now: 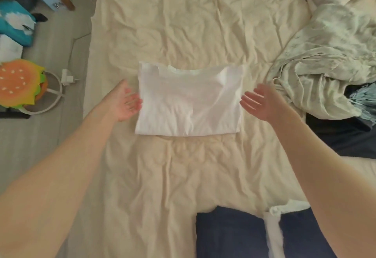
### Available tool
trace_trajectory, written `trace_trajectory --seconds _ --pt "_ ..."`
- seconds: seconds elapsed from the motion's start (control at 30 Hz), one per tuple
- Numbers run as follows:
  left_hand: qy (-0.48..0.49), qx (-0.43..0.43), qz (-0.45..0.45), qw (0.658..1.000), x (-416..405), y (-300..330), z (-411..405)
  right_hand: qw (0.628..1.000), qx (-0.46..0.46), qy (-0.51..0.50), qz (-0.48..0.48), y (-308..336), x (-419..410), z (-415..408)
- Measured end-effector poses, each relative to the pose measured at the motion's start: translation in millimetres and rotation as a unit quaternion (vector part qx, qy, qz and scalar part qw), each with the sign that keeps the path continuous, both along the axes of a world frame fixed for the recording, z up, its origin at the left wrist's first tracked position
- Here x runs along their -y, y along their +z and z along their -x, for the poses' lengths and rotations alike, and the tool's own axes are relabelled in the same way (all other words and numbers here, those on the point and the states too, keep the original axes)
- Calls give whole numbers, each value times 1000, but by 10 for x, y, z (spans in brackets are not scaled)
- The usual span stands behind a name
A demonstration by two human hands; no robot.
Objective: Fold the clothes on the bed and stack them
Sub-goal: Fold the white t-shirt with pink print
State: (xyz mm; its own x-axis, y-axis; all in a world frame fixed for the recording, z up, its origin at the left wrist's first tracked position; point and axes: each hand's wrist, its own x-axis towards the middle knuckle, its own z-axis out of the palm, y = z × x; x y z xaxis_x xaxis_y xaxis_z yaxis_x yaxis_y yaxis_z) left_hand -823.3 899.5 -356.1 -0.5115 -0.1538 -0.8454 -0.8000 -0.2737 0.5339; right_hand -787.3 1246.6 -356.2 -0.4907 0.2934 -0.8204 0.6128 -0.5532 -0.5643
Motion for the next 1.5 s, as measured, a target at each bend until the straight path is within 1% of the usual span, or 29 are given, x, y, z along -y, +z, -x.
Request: trace_trajectory --seconds 0.07,0.1,0.13,0.17,0.3,0.37,0.43,0.5,0.6,0.67,0.73,0.8,0.87,0.93,0.97,1.0,1.07,1.13,1.17,1.2,1.27,1.3,1.33,1.37,1.4,1.5 --pt "-17 18 99 995 35 -345 -227 989 68 42 -124 -365 51 -163" --pt "-38 23 134 990 52 -500 -373 977 99 60 -179 -540 81 -285" --pt "-61 27 150 986 64 -634 -511 968 122 74 -207 -693 116 -411" --pt "-85 28 160 983 74 -746 -620 967 136 84 -201 -822 157 -525" --pt "-169 -3 229 959 36 -962 -695 989 113 64 -69 -1048 283 -689" --pt "-185 -4 248 951 -3 -997 -646 995 92 30 -6 -1058 296 -639" --pt "-184 0 247 951 -12 -1027 -652 996 78 -11 29 -1044 283 -621" --pt "-155 -2 228 961 26 -1004 -728 996 81 -35 35 -995 276 -681" --pt "-89 -12 163 982 141 -829 -988 993 104 -50 27 -856 273 -971" --pt "-73 -16 130 989 243 -656 -1263 991 127 -39 26 -745 288 -1268" --pt "-55 -23 115 992 324 -523 -1529 988 142 -29 44 -655 338 -1578" --pt "-22 -33 122 992 314 -432 -1680 987 142 -36 69 -607 411 -1811" --pt "13 -52 170 984 177 -378 -1702 986 132 -51 88 -591 474 -1933" --pt "6 -104 271 957 -87 -286 -1642 984 115 -78 112 -582 512 -1970" --pt "-18 -146 315 938 -254 -221 -1615 982 106 -93 126 -580 525 -1972" --pt "-48 -196 338 919 -442 -158 -1602 980 99 -102 138 -578 529 -1977" --pt "-136 -287 328 890 -845 -67 -1629 979 92 -102 149 -585 532 -1985" --pt "-268 -338 294 853 -1229 -90 -1725 979 86 -103 155 -606 521 -2011" --pt "-349 -355 285 819 -1388 -130 -1793 978 81 -108 160 -618 514 -2030" --pt "-436 -366 278 774 -1520 -196 -1876 977 74 -110 165 -631 506 -2057" --pt "-594 -357 271 668 -1663 -386 -2049 979 62 -102 164 -662 501 -2120" --pt "-644 -339 283 625 -1664 -485 -2137 981 61 -95 157 -683 500 -2157" --pt "-666 -328 301 599 -1623 -569 -2214 984 59 -88 145 -703 496 -2189" --pt "-675 -322 318 583 -1547 -626 -2264 987 57 -76 127 -720 492 -2211" --pt "-671 -323 339 576 -1458 -666 -2289 991 54 -56 107 -733 487 -2224" --pt "-648 -312 408 563 -1192 -767 -2309 998 45 4 50 -760 491 -2205"
